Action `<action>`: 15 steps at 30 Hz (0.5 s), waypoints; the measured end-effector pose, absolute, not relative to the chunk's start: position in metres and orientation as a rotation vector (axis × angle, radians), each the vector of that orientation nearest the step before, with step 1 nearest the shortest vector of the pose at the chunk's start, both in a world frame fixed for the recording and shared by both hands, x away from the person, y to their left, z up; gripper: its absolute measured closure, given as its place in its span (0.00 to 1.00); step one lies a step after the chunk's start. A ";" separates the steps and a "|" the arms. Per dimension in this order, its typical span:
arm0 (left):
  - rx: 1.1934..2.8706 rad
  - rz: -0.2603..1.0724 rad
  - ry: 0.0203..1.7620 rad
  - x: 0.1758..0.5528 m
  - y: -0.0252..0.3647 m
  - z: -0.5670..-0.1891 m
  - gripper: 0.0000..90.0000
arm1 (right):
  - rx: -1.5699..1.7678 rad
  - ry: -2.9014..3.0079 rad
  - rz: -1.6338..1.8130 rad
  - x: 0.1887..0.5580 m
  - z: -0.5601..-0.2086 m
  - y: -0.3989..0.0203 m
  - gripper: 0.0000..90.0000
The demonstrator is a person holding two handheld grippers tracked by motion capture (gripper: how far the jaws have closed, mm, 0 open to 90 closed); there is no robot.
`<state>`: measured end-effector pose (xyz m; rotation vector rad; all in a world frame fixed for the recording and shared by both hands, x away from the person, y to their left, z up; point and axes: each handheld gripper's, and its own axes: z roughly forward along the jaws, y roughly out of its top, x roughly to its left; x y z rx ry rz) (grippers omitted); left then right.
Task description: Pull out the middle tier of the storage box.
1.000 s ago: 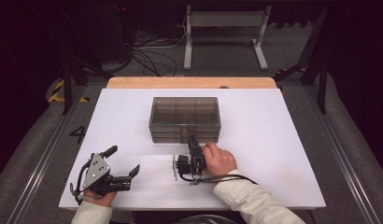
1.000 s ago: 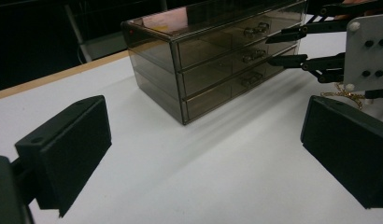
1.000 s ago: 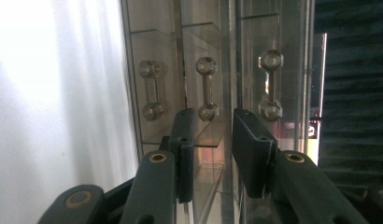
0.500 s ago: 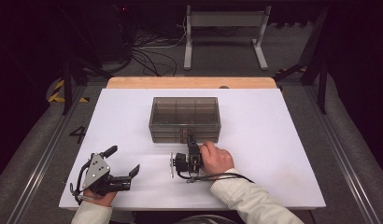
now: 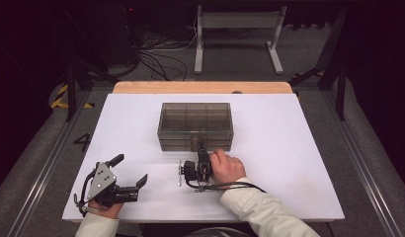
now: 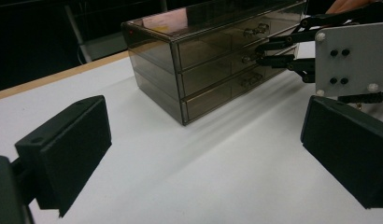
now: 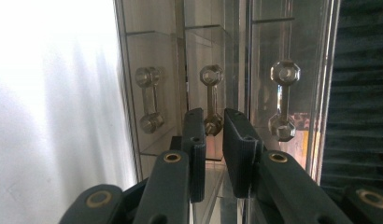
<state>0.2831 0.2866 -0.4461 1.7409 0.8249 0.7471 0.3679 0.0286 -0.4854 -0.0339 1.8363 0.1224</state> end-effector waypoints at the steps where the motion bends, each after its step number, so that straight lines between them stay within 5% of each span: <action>1: 1.741 0.747 0.825 0.283 0.287 -0.446 0.03 | -0.034 1.836 0.122 0.368 -0.485 0.029 0.88; 15: 1.742 0.745 0.826 0.283 0.286 -0.446 0.03 | -0.044 1.876 0.130 0.355 -0.478 0.026 0.89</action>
